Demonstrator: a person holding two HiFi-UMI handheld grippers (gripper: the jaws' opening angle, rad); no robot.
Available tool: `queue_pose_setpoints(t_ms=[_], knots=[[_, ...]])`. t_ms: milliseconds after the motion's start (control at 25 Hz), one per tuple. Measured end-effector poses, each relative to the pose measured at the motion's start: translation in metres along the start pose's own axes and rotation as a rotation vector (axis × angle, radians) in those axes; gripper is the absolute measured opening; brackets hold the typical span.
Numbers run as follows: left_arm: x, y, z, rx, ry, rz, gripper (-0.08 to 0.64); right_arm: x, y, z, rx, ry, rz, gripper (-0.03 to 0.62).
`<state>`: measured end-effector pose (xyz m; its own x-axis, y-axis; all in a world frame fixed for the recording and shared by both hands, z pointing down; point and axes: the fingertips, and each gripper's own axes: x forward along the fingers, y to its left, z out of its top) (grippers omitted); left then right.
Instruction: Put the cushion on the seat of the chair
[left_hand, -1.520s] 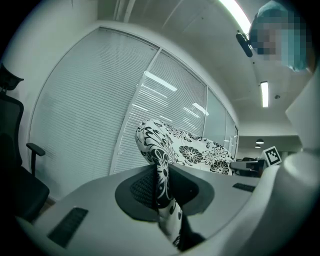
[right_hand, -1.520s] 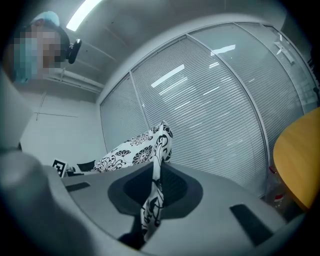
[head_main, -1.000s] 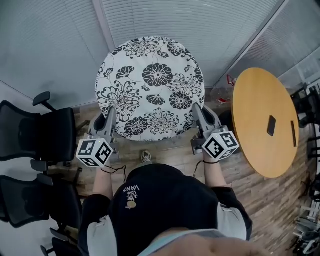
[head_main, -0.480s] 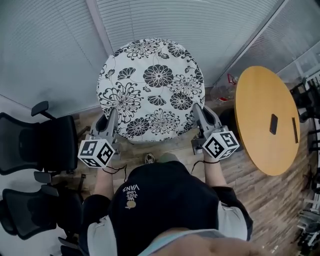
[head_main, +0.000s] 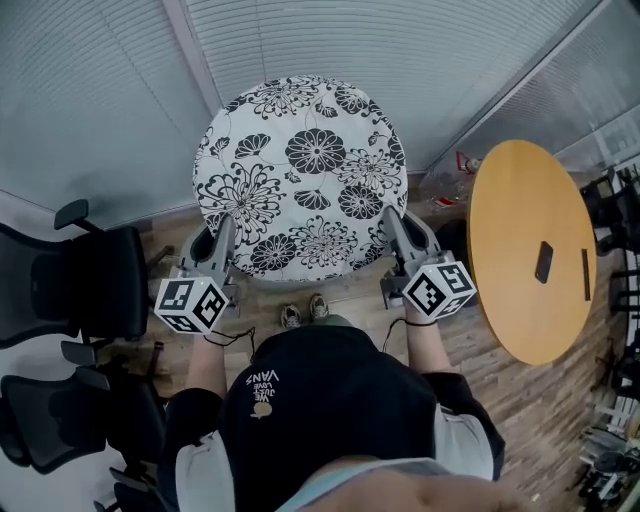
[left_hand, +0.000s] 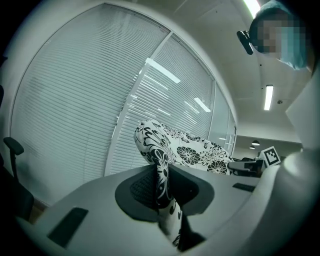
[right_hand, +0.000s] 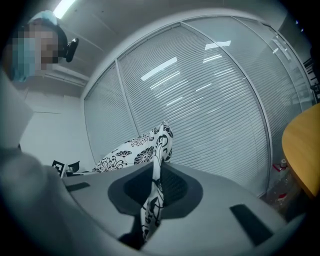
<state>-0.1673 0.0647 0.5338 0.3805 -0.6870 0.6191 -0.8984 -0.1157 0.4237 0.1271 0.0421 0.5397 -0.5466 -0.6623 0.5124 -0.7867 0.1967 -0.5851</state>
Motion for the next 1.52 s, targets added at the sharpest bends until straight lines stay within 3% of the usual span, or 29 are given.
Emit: queue_pose_setpoints(t_ms=[520,800,1000,1320,1520], knots=[[-0.001,0.0,0.0,0.017,0.026,0.015,0.06,-0.002,-0.006,-0.004,0.015,0.014,-0.013,0.034],[0.006,0.006,-0.006,0.043,-0.048,-0.049,0.06,-0.005,-0.001,-0.004,-0.062,-0.06,-0.036,0.034],[0.001,0.005,-0.004,0.056,-0.038,-0.04,0.06,-0.008,0.001,-0.006,-0.058,-0.049,-0.032,0.034],[-0.011,-0.008,0.006,0.117,-0.094,-0.055,0.06,-0.018,0.008,-0.004,-0.08,-0.116,-0.009,0.034],[-0.007,-0.007,0.003,0.11,-0.065,-0.036,0.06,-0.01,-0.002,-0.006,-0.093,-0.079,-0.032,0.034]])
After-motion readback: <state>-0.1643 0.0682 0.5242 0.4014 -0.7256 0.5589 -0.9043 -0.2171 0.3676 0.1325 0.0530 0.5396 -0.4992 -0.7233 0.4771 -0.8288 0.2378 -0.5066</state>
